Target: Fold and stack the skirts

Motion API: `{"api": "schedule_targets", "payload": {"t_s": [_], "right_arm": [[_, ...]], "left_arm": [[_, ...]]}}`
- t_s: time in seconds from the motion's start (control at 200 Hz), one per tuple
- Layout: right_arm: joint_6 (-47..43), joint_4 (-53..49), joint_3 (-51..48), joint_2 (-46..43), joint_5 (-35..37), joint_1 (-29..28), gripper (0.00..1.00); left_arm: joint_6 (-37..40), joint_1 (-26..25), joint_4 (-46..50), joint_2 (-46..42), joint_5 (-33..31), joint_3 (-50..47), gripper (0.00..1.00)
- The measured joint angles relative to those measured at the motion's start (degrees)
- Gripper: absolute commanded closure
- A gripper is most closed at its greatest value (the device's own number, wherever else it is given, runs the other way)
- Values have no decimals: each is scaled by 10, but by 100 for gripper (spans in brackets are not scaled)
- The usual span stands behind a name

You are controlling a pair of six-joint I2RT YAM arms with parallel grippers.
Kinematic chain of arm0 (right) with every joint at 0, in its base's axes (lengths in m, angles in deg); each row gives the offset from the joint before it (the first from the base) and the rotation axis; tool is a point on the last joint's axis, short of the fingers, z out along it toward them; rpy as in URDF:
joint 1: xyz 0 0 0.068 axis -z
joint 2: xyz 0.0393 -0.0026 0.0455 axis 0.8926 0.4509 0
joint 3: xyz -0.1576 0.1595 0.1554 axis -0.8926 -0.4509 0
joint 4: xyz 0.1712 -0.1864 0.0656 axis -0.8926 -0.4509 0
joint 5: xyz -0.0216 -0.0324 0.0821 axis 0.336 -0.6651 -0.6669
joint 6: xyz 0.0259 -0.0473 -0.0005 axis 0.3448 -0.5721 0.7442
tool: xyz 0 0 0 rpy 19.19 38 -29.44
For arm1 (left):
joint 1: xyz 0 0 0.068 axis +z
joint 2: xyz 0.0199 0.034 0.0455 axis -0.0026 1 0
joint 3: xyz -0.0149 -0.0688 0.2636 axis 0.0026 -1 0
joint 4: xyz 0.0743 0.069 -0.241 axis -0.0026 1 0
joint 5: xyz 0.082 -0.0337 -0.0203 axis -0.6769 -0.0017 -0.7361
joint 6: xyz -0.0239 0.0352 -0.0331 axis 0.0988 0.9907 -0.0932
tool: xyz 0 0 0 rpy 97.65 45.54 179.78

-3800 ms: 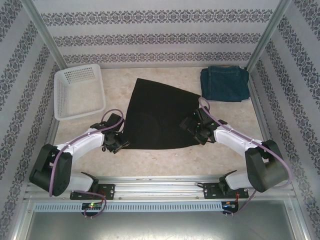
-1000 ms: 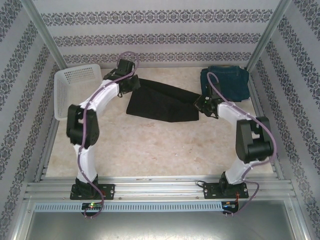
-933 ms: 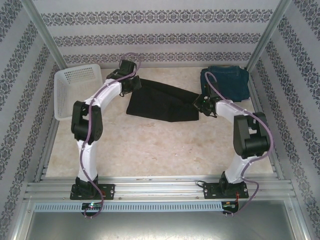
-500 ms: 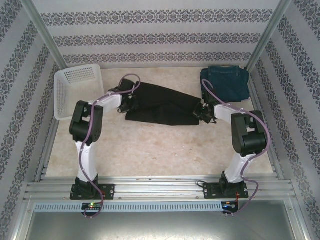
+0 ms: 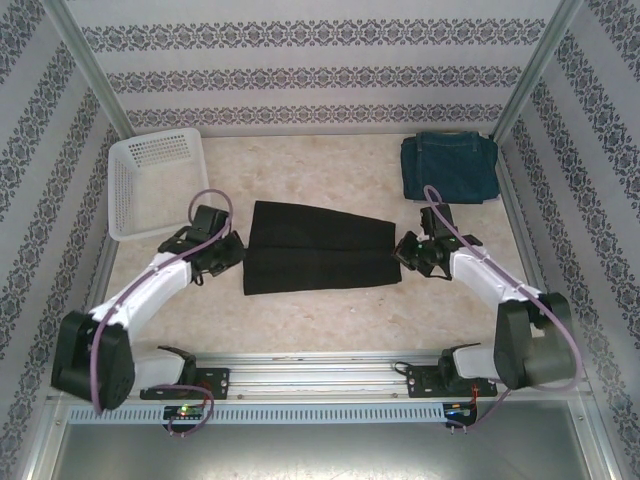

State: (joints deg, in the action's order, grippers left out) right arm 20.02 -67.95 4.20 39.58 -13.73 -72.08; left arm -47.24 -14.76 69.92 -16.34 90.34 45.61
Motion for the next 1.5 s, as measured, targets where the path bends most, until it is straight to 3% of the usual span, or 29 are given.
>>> {"api": "schedule_targets", "payload": {"t_s": [0.16, 0.3, 0.5, 0.849, 0.889, 0.944, 1.074, 1.159, 1.229, 1.329, 1.409, 1.504], "right_arm": [[7, -10, 26, -12, 5, 3, 100], [7, -5, 50, 1, 9, 20, 100], [7, 15, 98, 88, 7, 35, 100], [7, 39, 134, 182, 4, 35, 97], [7, 41, 140, 189, 4, 35, 95], [7, 47, 146, 198, 3, 37, 84], [7, 77, 156, 217, -6, 47, 63], [7, 114, 156, 218, -18, 54, 50], [5, 153, 156, 216, -34, 55, 47], [-9, 178, 157, 207, -47, 55, 43], [-29, 170, 158, 200, -42, 55, 41], [-63, 153, 158, 200, -33, 55, 29]], "left_arm": [[1, 0, 19, 1, -3, 86, 100], [16, 0, 19, 69, -1, 165, 100], [51, 0, 19, 189, -8, 252, 100], [77, 1, 20, 290, -18, 295, 100], [79, 2, 19, 297, -20, 301, 93], [84, 3, 19, 311, -21, 315, 81], [90, 14, 19, 361, -25, 367, 78], [85, 28, 19, 394, -21, 395, 34], [76, 41, 19, 405, -17, 401, 19], [64, 52, 10, 399, -6, 389, 13], [61, 52, -3, 382, 12, 365, 14], [74, 52, -5, 380, 34, 358, 18]]}}
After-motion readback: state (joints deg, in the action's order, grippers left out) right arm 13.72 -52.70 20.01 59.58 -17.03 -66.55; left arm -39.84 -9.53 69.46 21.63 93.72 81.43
